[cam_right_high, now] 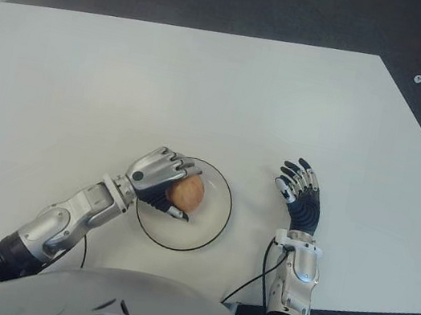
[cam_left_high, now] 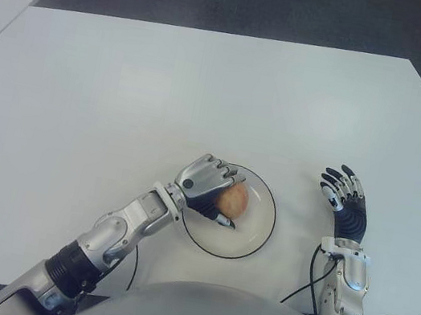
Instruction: Put the apples into the plate.
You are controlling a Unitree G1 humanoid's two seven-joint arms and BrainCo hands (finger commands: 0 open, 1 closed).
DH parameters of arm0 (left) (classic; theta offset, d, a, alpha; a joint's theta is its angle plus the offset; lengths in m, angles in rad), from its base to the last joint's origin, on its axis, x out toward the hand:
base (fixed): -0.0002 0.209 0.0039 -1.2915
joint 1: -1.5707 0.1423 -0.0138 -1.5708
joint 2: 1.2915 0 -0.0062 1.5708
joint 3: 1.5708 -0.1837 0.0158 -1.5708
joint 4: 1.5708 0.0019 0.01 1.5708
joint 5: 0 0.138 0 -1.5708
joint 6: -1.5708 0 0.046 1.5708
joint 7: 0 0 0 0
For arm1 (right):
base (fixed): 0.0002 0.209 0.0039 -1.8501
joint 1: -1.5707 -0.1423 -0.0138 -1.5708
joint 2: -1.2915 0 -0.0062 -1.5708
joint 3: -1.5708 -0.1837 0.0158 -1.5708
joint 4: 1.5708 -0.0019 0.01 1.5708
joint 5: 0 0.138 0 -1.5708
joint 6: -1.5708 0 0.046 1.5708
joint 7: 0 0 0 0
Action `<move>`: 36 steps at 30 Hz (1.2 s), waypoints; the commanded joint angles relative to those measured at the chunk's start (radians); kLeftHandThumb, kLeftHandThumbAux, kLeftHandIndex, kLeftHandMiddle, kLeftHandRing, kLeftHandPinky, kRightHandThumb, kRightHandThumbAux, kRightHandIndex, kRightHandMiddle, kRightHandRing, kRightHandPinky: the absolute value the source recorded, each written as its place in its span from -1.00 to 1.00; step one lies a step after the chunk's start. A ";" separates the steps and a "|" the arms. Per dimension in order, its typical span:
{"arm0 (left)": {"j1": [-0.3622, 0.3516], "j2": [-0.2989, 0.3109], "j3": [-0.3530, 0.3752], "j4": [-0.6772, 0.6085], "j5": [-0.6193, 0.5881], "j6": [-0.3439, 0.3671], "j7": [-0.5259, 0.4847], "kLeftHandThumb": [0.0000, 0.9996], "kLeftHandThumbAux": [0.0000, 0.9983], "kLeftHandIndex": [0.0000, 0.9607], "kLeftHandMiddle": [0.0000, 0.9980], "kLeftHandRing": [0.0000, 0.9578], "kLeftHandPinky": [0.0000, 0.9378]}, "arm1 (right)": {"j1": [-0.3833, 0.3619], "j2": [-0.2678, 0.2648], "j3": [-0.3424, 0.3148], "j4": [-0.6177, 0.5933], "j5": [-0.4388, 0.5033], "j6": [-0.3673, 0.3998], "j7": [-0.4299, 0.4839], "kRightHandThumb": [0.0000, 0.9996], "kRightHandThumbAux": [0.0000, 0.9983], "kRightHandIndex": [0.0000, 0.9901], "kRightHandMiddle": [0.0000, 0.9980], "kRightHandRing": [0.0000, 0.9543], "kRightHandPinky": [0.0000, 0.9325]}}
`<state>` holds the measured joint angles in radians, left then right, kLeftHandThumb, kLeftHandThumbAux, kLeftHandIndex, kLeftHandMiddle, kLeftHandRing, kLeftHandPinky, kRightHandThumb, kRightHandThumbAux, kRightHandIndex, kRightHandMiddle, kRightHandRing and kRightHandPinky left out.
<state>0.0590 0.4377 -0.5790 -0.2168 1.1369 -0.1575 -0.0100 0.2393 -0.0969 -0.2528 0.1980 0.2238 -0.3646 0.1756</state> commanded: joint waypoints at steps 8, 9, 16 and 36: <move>0.003 0.007 0.033 0.002 -0.096 -0.063 -0.002 0.60 0.34 -0.10 0.27 0.56 0.62 | 0.030 0.017 0.006 0.007 0.007 0.063 -0.010 0.46 0.37 -0.67 -0.35 -0.39 -0.38; 0.003 0.007 0.035 0.003 -0.106 -0.068 -0.005 0.53 0.35 -0.10 0.36 0.57 0.63 | 0.029 0.018 0.006 0.007 0.009 0.064 -0.010 0.47 0.37 -0.67 -0.35 -0.39 -0.38; 0.009 0.015 0.060 -0.019 -0.178 -0.081 -0.064 0.27 0.26 -0.13 0.47 0.52 0.59 | 0.029 0.021 0.006 0.002 0.014 0.061 -0.011 0.48 0.38 -0.66 -0.35 -0.39 -0.38; 0.000 0.040 0.103 -0.089 -0.184 -0.094 -0.154 -0.62 -0.44 -0.50 -0.46 -0.57 -0.66 | 0.026 0.035 0.006 0.000 0.022 0.057 -0.005 0.51 0.41 -0.68 -0.37 -0.37 -0.35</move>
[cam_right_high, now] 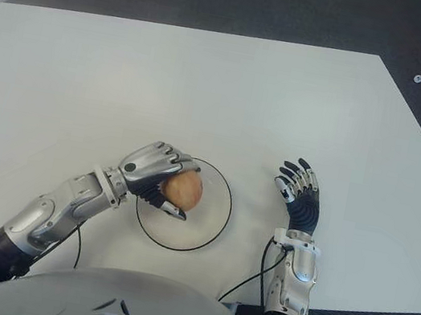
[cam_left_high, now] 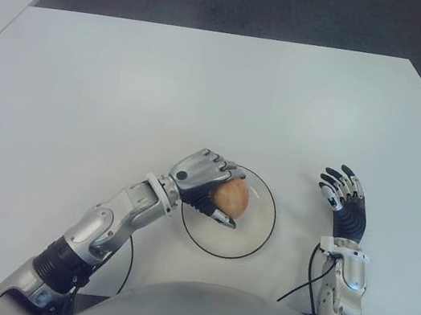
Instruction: Put the apples into the plate.
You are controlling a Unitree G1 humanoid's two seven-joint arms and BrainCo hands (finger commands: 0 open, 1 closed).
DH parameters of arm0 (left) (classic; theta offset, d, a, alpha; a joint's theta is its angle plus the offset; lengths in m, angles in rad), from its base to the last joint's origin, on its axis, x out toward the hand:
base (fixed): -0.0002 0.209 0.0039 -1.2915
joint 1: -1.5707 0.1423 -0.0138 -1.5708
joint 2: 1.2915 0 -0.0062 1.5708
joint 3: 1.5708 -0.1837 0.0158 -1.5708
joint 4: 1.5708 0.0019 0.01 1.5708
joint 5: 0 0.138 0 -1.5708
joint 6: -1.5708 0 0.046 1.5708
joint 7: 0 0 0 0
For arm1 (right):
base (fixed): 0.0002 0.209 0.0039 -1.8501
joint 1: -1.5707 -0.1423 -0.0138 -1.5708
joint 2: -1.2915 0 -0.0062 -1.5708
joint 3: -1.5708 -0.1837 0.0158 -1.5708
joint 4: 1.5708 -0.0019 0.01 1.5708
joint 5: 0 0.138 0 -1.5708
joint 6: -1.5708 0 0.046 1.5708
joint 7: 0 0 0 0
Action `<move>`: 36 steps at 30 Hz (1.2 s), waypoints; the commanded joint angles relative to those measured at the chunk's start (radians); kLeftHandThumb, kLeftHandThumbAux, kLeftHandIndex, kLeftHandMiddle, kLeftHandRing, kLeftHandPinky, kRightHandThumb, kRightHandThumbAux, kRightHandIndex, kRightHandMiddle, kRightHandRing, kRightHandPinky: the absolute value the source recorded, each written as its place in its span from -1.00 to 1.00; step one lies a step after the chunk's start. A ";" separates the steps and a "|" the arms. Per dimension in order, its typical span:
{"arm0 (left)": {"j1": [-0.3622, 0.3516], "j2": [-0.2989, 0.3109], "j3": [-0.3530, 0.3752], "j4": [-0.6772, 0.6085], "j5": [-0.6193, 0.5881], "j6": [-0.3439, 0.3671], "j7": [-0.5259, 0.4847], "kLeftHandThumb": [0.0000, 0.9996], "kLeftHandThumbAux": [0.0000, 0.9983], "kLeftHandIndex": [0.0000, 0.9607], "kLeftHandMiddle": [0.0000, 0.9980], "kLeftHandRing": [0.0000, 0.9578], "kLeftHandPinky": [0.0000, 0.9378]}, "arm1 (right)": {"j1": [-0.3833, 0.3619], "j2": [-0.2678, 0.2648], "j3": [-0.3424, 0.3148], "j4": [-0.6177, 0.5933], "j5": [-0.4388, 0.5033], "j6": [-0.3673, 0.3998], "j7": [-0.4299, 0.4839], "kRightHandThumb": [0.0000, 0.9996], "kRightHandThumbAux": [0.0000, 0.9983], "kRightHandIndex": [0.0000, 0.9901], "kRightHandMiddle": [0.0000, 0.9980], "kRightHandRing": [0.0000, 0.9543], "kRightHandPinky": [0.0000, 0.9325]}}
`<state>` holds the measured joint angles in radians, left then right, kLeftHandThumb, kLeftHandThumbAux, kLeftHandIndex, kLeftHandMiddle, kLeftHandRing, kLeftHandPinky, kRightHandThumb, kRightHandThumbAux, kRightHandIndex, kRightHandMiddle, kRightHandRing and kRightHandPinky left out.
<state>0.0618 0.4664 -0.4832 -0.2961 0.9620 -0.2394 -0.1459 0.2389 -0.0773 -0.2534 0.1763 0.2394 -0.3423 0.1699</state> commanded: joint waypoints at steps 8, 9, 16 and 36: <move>-0.005 0.015 0.016 -0.010 0.013 -0.021 0.002 -0.66 -0.47 -0.62 -0.57 -0.67 -0.72 | 0.026 0.015 0.010 0.028 -0.004 0.028 -0.001 0.51 0.42 -0.68 -0.35 -0.37 -0.36; -0.004 0.015 0.016 -0.011 0.016 -0.021 0.003 -0.67 -0.48 -0.64 -0.59 -0.69 -0.74 | 0.026 0.015 0.010 0.028 -0.005 0.028 -0.001 0.51 0.42 -0.68 -0.35 -0.36 -0.35; -0.001 0.017 0.028 -0.021 0.046 -0.023 0.024 -0.69 -0.49 -0.76 -0.65 -0.73 -0.70 | 0.022 0.017 0.012 0.031 0.002 0.027 0.006 0.51 0.41 -0.69 -0.35 -0.36 -0.34; 0.010 0.028 0.047 -0.069 0.041 0.006 -0.077 -0.68 -0.52 -0.97 -0.90 -0.95 -0.97 | 0.022 0.014 0.018 0.038 -0.008 0.020 0.007 0.47 0.37 -0.68 -0.36 -0.36 -0.30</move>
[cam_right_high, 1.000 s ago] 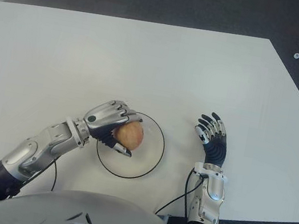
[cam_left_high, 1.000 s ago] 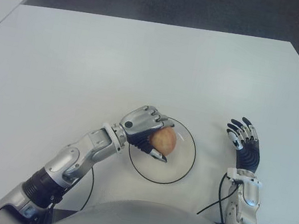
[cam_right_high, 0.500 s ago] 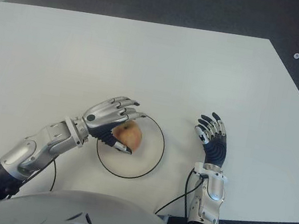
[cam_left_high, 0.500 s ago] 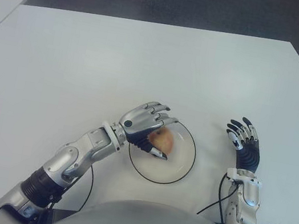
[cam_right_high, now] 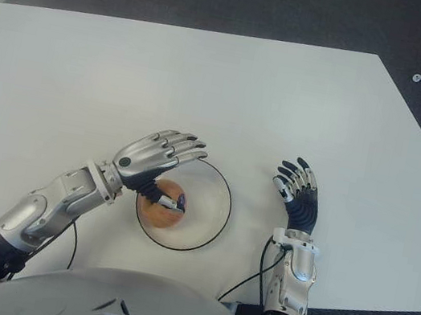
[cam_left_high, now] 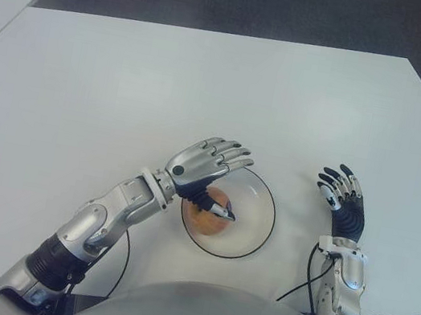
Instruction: Put the apples into the plate.
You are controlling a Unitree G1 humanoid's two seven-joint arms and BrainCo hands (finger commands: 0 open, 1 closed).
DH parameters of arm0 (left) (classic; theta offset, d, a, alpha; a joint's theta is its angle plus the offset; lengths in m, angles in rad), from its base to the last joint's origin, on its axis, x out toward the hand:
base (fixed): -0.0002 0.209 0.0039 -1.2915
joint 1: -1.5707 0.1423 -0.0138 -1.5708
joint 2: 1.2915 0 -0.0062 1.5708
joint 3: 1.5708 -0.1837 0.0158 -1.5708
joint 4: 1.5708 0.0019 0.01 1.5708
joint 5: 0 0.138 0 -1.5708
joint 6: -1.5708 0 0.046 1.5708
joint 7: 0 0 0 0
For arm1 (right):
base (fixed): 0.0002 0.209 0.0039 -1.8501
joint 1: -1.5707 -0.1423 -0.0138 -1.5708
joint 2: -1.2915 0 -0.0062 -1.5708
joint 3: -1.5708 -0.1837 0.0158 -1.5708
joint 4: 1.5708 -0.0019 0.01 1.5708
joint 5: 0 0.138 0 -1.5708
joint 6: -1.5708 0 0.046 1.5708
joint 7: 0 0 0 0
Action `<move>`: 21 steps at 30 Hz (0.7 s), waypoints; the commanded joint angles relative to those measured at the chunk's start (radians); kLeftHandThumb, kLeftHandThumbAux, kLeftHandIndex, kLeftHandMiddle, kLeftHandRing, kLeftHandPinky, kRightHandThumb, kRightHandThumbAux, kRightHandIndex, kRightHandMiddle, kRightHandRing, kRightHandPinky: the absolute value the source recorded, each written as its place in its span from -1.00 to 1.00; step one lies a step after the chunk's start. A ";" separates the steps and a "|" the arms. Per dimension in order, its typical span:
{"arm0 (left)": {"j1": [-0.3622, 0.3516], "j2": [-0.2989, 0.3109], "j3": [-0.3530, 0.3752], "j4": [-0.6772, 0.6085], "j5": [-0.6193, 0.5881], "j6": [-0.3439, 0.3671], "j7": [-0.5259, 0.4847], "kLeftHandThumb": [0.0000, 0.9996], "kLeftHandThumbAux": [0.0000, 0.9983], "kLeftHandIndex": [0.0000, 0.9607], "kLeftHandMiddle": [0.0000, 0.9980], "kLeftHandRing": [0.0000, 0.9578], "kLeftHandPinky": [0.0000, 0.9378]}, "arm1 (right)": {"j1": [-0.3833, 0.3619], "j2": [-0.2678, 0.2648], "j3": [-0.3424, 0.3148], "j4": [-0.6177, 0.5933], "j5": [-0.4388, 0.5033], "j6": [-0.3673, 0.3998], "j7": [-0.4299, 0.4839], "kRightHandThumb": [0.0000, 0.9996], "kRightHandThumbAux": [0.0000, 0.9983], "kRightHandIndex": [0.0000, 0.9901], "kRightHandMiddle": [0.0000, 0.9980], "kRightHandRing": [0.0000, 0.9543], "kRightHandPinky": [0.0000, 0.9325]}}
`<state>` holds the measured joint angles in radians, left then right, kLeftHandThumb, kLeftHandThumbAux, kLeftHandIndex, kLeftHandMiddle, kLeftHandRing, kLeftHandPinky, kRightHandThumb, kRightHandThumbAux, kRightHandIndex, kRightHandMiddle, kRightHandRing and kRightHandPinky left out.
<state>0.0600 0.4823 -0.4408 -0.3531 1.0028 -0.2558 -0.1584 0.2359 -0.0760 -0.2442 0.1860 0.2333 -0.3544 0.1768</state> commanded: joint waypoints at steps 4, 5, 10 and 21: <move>0.009 0.011 0.006 -0.013 -0.009 0.029 -0.095 -0.68 -0.55 -0.99 -0.98 -0.99 -0.99 | 0.023 0.013 0.009 0.032 -0.003 0.031 -0.003 0.47 0.35 -0.68 -0.37 -0.37 -0.33; 0.009 0.011 0.006 -0.013 -0.011 0.030 -0.098 -0.68 -0.55 -1.00 -0.98 -0.99 -1.00 | 0.023 0.014 0.009 0.033 -0.005 0.031 -0.005 0.47 0.35 -0.68 -0.37 -0.37 -0.33; 0.011 0.008 0.010 -0.012 -0.020 0.030 -0.105 -0.69 -0.57 -1.00 -1.00 -1.00 -1.00 | 0.023 0.011 0.010 0.035 -0.010 0.028 -0.006 0.44 0.35 -0.68 -0.38 -0.38 -0.34; 0.012 0.007 0.020 -0.008 -0.031 0.014 -0.078 -0.63 -0.67 -1.00 -1.00 -1.00 -1.00 | 0.025 0.013 0.011 0.037 -0.032 0.007 -0.018 0.45 0.37 -0.68 -0.37 -0.37 -0.32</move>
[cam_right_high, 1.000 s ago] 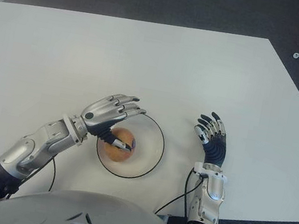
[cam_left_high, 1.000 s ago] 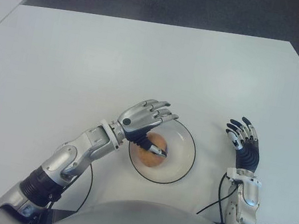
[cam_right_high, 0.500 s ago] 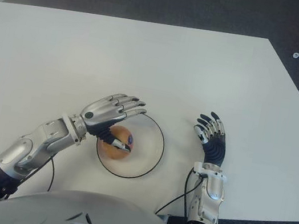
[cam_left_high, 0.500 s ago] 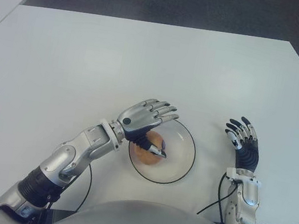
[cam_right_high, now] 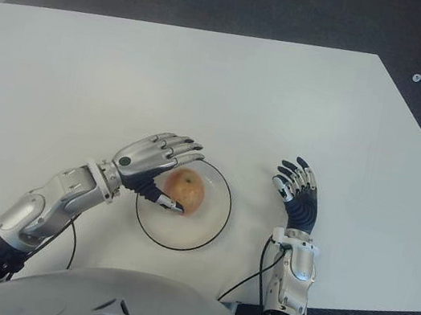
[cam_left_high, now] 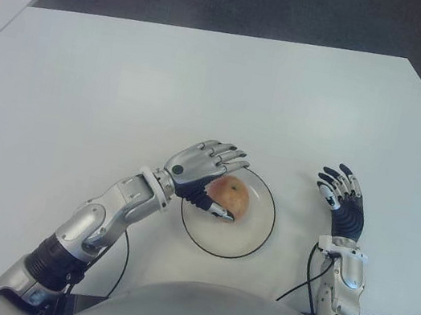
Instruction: Put the apples into the plate.
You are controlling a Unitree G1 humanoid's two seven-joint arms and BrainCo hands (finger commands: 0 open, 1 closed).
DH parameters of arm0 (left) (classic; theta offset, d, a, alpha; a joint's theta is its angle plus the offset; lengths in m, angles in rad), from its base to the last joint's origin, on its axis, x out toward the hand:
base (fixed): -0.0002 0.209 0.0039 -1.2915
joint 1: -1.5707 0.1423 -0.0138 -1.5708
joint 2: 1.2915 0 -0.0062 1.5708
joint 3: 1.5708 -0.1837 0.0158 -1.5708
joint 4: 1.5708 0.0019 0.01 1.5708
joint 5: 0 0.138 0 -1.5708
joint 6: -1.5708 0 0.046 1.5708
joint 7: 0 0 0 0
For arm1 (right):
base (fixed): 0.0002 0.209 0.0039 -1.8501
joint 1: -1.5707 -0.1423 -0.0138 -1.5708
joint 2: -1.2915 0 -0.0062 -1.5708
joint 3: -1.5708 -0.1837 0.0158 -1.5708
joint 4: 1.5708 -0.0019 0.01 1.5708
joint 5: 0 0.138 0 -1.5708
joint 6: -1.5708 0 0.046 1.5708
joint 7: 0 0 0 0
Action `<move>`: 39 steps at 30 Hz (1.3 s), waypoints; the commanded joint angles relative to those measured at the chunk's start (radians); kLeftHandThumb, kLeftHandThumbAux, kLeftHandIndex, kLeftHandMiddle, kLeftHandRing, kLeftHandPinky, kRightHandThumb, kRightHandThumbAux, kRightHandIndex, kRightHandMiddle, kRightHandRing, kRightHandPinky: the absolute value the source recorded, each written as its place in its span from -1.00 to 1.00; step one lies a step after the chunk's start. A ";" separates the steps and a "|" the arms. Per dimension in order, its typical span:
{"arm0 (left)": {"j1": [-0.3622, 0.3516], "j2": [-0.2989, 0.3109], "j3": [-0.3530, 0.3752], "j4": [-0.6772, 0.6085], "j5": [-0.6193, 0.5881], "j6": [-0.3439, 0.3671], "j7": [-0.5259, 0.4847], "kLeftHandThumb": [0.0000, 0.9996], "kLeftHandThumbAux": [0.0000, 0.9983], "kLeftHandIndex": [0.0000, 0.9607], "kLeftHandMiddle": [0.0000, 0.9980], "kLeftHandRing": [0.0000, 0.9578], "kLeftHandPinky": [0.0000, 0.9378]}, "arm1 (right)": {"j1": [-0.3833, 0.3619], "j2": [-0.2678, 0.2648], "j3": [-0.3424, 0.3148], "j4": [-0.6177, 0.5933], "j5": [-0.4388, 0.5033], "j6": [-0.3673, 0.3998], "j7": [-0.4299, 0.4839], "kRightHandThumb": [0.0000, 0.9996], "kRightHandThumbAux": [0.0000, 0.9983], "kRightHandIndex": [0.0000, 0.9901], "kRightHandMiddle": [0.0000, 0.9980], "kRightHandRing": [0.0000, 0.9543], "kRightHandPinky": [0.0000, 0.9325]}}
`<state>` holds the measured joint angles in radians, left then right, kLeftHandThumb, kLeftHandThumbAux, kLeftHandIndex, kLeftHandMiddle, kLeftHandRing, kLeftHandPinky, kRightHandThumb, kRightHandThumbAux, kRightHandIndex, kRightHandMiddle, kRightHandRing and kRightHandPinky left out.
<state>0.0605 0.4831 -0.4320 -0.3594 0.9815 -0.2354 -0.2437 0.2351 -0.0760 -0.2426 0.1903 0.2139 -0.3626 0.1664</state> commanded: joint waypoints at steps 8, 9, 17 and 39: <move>0.014 0.000 0.034 0.005 -0.024 -0.008 0.024 -0.66 -0.74 -1.00 -1.00 -1.00 -1.00 | 0.027 0.015 0.012 0.040 -0.013 0.010 -0.006 0.42 0.36 -0.69 -0.38 -0.38 -0.32; 0.011 0.000 0.038 0.006 -0.026 -0.007 0.023 -0.66 -0.75 -1.00 -1.00 -1.00 -1.00 | 0.026 0.016 0.012 0.041 -0.011 0.010 -0.005 0.43 0.36 -0.69 -0.38 -0.37 -0.31; 0.002 0.020 0.165 -0.058 -0.121 0.025 -0.001 -0.70 -0.74 -1.00 -1.00 -1.00 -1.00 | 0.020 0.013 0.009 0.052 -0.008 0.003 -0.002 0.40 0.35 -0.69 -0.38 -0.37 -0.31; 0.206 -0.516 0.488 0.146 -0.914 0.163 0.280 -0.71 -0.02 -0.58 -0.65 -0.63 -0.54 | 0.008 0.002 0.000 0.076 -0.007 -0.024 0.007 0.43 0.37 -0.69 -0.40 -0.39 -0.34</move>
<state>0.2413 -0.0087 0.0363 -0.2304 0.1110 -0.0992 0.0157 0.2255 -0.0805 -0.2445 0.2258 0.2079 -0.4166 0.1758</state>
